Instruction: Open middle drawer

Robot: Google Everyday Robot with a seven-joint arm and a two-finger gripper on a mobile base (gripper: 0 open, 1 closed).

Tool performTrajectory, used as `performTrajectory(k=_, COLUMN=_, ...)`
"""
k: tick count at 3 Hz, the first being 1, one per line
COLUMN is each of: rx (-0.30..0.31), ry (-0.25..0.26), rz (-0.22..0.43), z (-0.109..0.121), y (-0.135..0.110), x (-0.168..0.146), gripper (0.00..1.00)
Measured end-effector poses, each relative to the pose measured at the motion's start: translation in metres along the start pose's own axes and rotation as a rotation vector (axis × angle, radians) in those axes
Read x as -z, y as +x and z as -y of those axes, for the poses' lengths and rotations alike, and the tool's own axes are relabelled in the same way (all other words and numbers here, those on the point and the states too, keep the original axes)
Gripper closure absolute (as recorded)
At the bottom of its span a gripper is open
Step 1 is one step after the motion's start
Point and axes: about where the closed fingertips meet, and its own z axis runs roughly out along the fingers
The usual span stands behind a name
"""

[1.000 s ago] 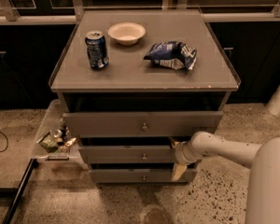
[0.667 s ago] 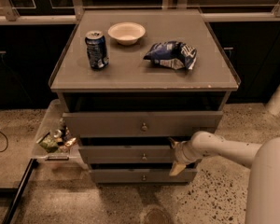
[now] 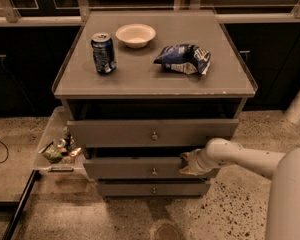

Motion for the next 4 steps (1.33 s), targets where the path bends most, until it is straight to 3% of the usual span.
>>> performTrajectory(k=1, rx=0.0, ry=0.0, rz=0.0, z=0.0026, y=-0.0016, x=0.0036, gripper=0.89)
performTrajectory(k=2, rx=0.0, ry=0.0, rz=0.0, z=0.0025, y=-0.0016, x=0.0036, gripper=0.85)
performTrajectory(k=4, rx=0.006, ry=-0.016, rz=0.008, z=0.0017, y=-0.0054, x=0.0024, gripper=0.38)
